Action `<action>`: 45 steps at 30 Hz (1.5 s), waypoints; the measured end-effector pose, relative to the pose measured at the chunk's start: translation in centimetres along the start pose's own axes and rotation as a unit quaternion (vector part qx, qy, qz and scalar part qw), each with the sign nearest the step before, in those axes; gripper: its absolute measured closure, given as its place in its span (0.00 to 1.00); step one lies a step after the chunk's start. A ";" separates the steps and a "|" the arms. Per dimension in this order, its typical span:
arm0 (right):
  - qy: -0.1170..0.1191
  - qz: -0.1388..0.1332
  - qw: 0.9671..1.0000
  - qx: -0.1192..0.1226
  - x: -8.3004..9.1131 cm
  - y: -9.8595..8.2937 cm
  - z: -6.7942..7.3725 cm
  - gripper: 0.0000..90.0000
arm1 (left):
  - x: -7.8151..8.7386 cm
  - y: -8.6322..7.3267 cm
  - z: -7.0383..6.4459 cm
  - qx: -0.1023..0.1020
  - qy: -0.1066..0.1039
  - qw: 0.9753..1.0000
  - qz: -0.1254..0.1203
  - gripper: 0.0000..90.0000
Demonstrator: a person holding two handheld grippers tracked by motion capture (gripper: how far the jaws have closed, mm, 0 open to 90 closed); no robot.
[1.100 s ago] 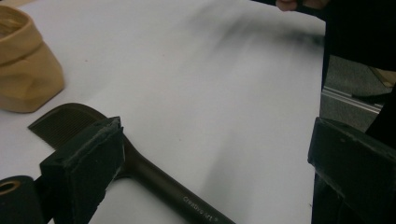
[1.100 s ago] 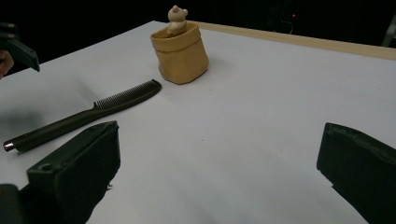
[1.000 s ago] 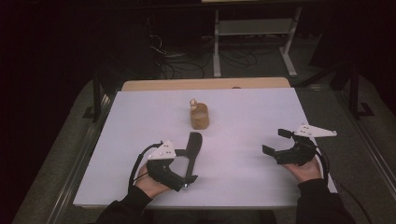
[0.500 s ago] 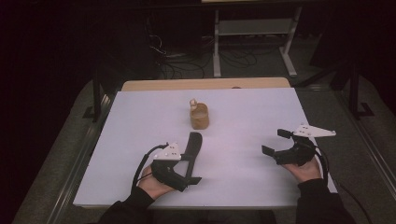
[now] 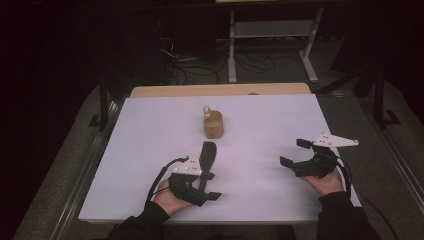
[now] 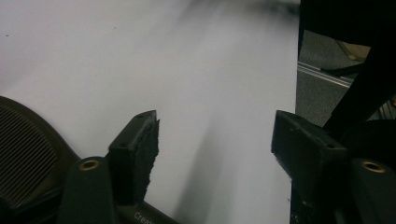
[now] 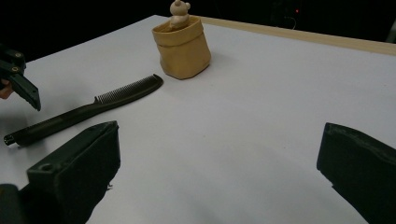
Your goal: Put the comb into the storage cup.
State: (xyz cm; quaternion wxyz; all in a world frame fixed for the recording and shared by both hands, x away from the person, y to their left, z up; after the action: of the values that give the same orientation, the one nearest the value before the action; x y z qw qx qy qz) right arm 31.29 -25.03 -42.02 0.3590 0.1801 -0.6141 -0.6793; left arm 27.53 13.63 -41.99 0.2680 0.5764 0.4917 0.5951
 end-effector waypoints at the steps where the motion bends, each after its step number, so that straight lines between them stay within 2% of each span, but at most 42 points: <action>1: 0.000 0.000 1.000 0.000 0.0 0.0 0.0 0.00 | -0.1 0.0 0.0 -0.001 -0.001 1.000 0.001 0.41; 4: 0.001 0.001 1.000 0.000 0.0 0.0 0.0 0.00 | -0.3 -0.1 -0.1 -0.004 0.002 1.000 0.008 0.47; 6: 0.002 0.001 1.000 0.000 0.0 0.0 0.0 0.00 | -0.5 -0.2 0.0 0.001 0.005 1.000 0.015 0.50; 12: 0.005 0.002 1.000 0.001 -0.1 0.0 0.1 0.00 | -1.0 -0.4 0.2 0.007 0.026 0.999 0.033 0.67; 19: 0.006 0.004 1.000 0.001 -0.1 -0.1 0.1 0.00 | -1.3 -0.5 0.0 -0.001 0.026 0.999 0.048 0.89; 24: 0.006 0.006 1.000 0.002 -0.1 -0.1 0.1 0.00 | -1.4 -0.7 0.2 0.005 0.026 0.998 0.063 0.99; 34: 0.008 0.009 1.000 0.003 -0.2 -0.1 0.1 0.00 | -1.8 -1.2 0.5 0.002 0.042 0.995 0.096 1.00; 40: 0.007 0.010 1.000 0.001 -0.2 -0.1 0.1 0.00 | -1.9 -1.3 0.6 0.006 0.047 0.994 0.103 1.00; 45: 0.007 0.011 1.000 0.000 -0.2 -0.2 0.1 0.00 | -1.6 -1.4 0.5 0.024 0.061 0.992 0.106 1.00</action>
State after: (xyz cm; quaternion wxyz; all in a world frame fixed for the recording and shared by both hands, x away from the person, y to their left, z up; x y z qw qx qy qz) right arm 31.31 -24.87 -42.19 0.3708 0.1776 -0.6136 -0.6742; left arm 27.99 12.88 -44.04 0.1586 0.5944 0.4573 0.6422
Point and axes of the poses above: each handheld gripper's, and its own axes: x roughly backward along the jaws, y roughly out of its top, z roughly to its left, the point moved 1 cm from there along -x, roughly forward along the jaws, and after that the axes turned 12 degrees about -z, right-handed, at the moved point
